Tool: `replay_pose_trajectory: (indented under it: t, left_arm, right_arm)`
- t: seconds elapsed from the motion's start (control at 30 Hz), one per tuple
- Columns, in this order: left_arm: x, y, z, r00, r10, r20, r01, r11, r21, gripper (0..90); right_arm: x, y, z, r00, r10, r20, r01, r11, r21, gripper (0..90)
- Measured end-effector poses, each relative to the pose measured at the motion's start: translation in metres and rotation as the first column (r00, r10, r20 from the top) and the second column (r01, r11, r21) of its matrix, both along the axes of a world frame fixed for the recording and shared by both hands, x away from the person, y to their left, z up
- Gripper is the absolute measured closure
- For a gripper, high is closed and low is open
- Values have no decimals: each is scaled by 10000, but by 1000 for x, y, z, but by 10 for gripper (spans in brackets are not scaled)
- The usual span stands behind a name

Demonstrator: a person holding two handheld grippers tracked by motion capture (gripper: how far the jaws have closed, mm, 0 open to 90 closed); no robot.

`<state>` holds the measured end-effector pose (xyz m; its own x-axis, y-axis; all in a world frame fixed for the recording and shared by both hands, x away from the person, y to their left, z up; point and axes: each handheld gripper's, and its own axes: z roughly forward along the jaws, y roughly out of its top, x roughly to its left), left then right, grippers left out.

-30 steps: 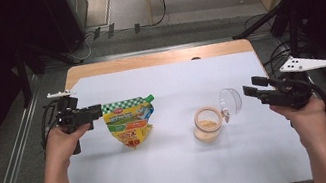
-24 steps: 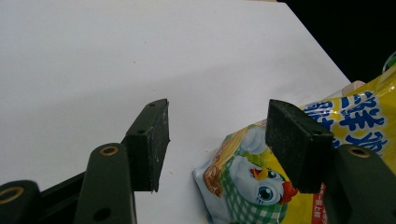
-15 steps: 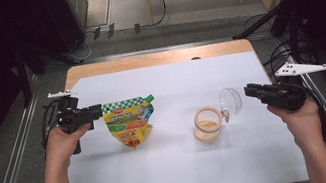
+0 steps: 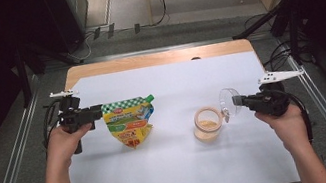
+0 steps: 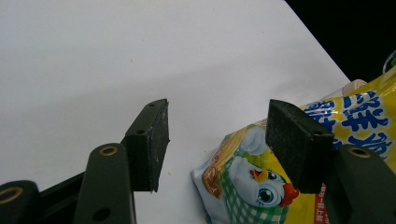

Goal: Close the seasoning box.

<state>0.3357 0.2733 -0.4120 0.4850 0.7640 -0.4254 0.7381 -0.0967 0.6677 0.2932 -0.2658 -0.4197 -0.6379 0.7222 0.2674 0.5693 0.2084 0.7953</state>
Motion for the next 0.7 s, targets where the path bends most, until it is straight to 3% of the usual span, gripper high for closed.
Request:
replay_pose_trajectory:
  t: [0.33, 0.7]
  left_arm:
    - [1, -2, -2, 10000, 49, -45, -49, 10000, 72, 401]
    - [1, 1, -2, 9998, 214, -12, -213, 9998, 18, 401]
  right_arm:
    - [-3, 11, 1, 9986, 516, 64, -517, 9984, 219, 900]
    - [-7, 33, -1, 9920, 1258, 50, -1259, 9920, 80, 876]
